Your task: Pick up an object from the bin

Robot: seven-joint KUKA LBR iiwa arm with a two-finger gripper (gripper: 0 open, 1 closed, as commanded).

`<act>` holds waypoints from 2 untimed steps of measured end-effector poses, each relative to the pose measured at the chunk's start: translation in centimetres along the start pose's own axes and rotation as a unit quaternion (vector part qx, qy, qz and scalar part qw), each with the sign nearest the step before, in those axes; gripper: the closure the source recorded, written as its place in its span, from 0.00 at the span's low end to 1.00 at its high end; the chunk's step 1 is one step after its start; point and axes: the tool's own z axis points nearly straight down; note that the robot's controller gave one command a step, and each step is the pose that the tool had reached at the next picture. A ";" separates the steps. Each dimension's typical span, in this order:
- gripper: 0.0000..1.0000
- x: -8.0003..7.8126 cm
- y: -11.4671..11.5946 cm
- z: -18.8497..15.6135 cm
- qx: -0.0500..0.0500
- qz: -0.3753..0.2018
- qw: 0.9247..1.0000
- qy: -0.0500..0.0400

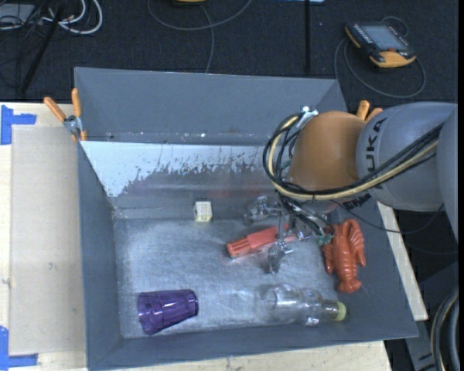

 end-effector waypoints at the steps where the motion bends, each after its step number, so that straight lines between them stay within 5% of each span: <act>1: 1.00 -0.6 -1.0 -0.1 -0.002 0.078 0.997 -0.003; 2: 1.00 -0.6 -1.0 -0.1 -0.002 0.078 0.997 -0.003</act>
Offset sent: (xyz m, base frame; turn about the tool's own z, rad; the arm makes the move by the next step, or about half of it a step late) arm 0.0000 0.0000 0.0000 0.0000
